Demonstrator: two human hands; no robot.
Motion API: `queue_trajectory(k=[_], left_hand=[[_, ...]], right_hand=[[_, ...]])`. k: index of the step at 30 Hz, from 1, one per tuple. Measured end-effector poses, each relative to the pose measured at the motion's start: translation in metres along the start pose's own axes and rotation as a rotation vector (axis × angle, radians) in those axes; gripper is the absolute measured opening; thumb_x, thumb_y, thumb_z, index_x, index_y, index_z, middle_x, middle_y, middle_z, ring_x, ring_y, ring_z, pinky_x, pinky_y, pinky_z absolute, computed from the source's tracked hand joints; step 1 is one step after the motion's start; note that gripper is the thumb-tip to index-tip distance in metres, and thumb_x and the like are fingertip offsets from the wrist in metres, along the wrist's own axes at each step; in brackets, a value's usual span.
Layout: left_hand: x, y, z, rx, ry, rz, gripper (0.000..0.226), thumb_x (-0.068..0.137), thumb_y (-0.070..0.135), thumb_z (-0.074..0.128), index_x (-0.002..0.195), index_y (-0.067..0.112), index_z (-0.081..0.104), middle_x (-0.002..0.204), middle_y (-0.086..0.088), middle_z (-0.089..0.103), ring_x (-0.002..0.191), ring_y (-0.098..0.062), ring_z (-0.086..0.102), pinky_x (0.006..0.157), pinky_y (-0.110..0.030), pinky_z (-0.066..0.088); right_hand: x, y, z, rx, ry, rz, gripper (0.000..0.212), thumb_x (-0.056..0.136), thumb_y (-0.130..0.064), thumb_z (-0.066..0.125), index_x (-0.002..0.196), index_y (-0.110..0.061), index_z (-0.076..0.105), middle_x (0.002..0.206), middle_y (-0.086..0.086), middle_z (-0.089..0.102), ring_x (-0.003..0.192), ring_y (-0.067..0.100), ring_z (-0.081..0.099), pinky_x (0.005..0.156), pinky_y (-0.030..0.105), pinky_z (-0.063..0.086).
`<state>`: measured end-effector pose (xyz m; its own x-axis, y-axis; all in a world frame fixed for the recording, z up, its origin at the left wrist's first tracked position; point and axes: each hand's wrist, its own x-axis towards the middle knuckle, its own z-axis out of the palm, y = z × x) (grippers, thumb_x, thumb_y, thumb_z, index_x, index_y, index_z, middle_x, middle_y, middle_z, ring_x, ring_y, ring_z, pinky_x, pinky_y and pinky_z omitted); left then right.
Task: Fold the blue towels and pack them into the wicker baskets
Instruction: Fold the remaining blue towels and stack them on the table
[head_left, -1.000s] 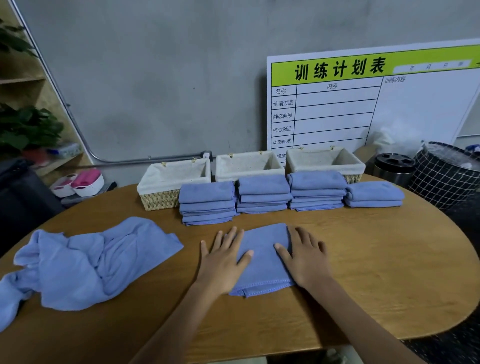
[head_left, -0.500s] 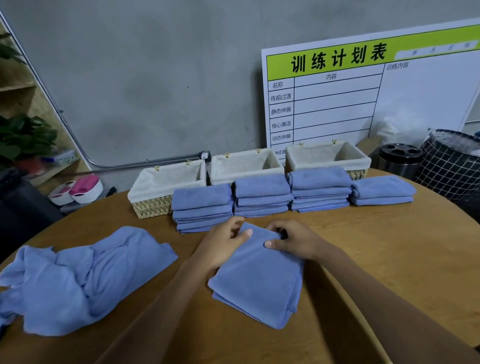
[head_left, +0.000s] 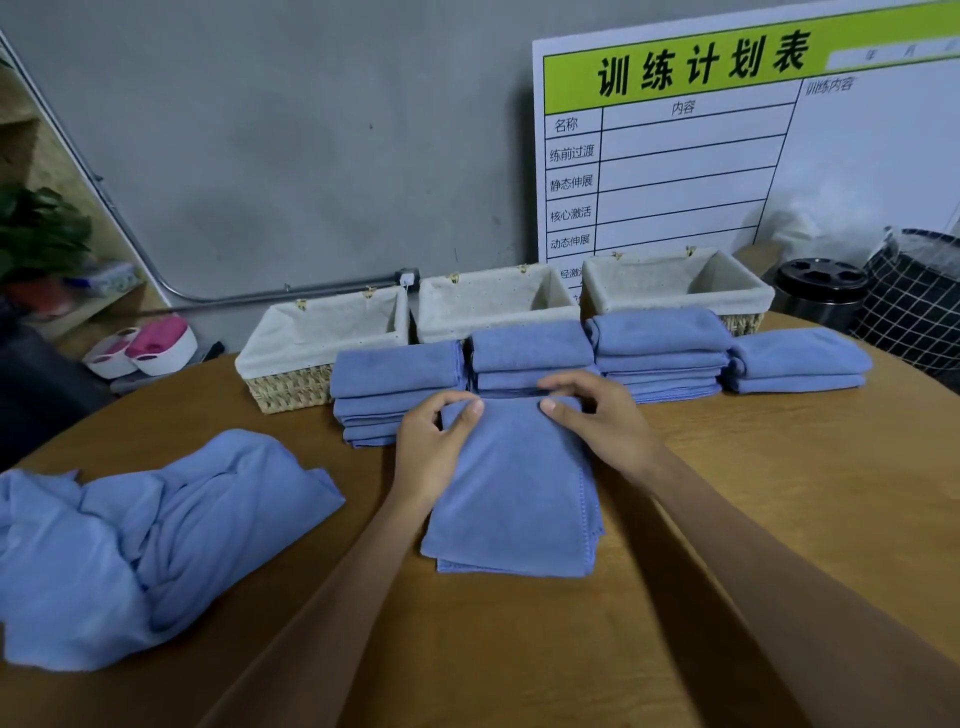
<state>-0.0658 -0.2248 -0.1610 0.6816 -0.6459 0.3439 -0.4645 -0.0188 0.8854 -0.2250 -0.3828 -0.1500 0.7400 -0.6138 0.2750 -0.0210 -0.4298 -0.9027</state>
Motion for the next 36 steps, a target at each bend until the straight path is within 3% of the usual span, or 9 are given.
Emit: queue_trajectory(k=[7,11,14,23,26,29,31,34,36], left_hand=[[-0.03,0.032,-0.041,-0.023,-0.084,0.127,0.005,0.092,0.023,0.071,0.097,0.021,0.07,0.099,0.016,0.07,0.099,-0.006,0.065,0.089,-0.023,0.051],[-0.066,0.042,-0.057,-0.041,-0.146,0.127,0.02,0.093,0.04,0.067,0.094,0.021,0.071,0.097,0.008,0.073,0.099,-0.012,0.068,0.091,-0.031,0.052],[-0.087,0.047,-0.063,-0.043,-0.137,0.091,0.011,0.099,0.022,0.063,0.092,0.019,0.071,0.087,0.005,0.074,0.09,-0.012,0.069,0.089,-0.036,0.054],[-0.084,0.049,-0.06,0.322,-0.268,0.091,0.012,0.096,0.032,0.067,0.108,0.03,0.071,0.097,0.019,0.071,0.078,0.001,0.067,0.07,-0.02,0.051],[-0.076,0.036,-0.055,0.53,-0.372,0.074,0.028,0.092,0.043,0.07,0.118,0.033,0.069,0.116,0.018,0.063,0.103,-0.001,0.06,0.084,-0.02,0.047],[-0.071,0.021,-0.059,0.602,-0.45,-0.043,0.054,0.082,0.067,0.066,0.124,0.033,0.065,0.12,0.015,0.057,0.11,-0.006,0.056,0.092,-0.028,0.047],[-0.069,0.013,-0.063,0.604,-0.499,-0.105,0.068,0.068,0.086,0.058,0.115,0.037,0.065,0.117,0.016,0.057,0.106,-0.007,0.057,0.091,-0.032,0.049],[-0.063,0.011,-0.061,0.555,-0.537,-0.118,0.059,0.069,0.083,0.062,0.093,0.03,0.065,0.095,0.006,0.065,0.085,-0.01,0.06,0.073,-0.03,0.045],[-0.059,0.017,-0.062,0.466,-0.567,-0.121,0.069,0.062,0.089,0.062,0.088,0.024,0.063,0.084,0.002,0.064,0.074,-0.008,0.057,0.068,-0.03,0.041]], right_hand=[[-0.043,-0.05,0.004,0.006,0.065,-0.148,0.022,0.085,-0.01,0.076,0.098,-0.028,0.072,0.102,-0.02,0.07,0.102,-0.003,0.062,0.085,0.012,0.044],[-0.087,-0.061,0.006,-0.116,0.005,-0.245,0.021,0.084,-0.01,0.077,0.1,-0.025,0.074,0.102,-0.02,0.069,0.104,0.0,0.062,0.089,0.014,0.045],[-0.116,-0.064,0.007,-0.152,-0.094,-0.223,0.026,0.086,-0.012,0.076,0.102,-0.032,0.073,0.103,-0.023,0.067,0.104,-0.001,0.061,0.086,0.012,0.044],[-0.113,-0.058,0.023,-0.136,0.023,-0.039,0.007,0.094,-0.023,0.068,0.1,-0.025,0.069,0.089,-0.012,0.067,0.072,0.005,0.066,0.067,0.021,0.05],[-0.093,-0.046,0.026,-0.428,-0.059,0.015,0.026,0.088,-0.035,0.074,0.109,-0.022,0.068,0.099,-0.012,0.06,0.09,0.008,0.059,0.079,0.025,0.049],[-0.09,-0.03,0.018,-0.557,-0.184,0.145,0.053,0.083,-0.057,0.069,0.125,-0.026,0.062,0.112,-0.006,0.05,0.103,0.013,0.054,0.09,0.031,0.048],[-0.092,-0.022,0.014,-0.56,-0.232,0.188,0.063,0.078,-0.071,0.063,0.125,-0.028,0.06,0.116,-0.003,0.048,0.105,0.017,0.054,0.092,0.037,0.049],[-0.092,-0.019,0.011,-0.551,-0.263,0.17,0.076,0.067,-0.087,0.05,0.114,-0.028,0.059,0.108,-0.004,0.051,0.098,0.017,0.056,0.086,0.04,0.051],[-0.091,-0.021,0.01,-0.407,-0.262,0.159,0.054,0.078,-0.072,0.062,0.102,-0.024,0.057,0.098,-0.006,0.058,0.09,0.015,0.06,0.078,0.04,0.053]])
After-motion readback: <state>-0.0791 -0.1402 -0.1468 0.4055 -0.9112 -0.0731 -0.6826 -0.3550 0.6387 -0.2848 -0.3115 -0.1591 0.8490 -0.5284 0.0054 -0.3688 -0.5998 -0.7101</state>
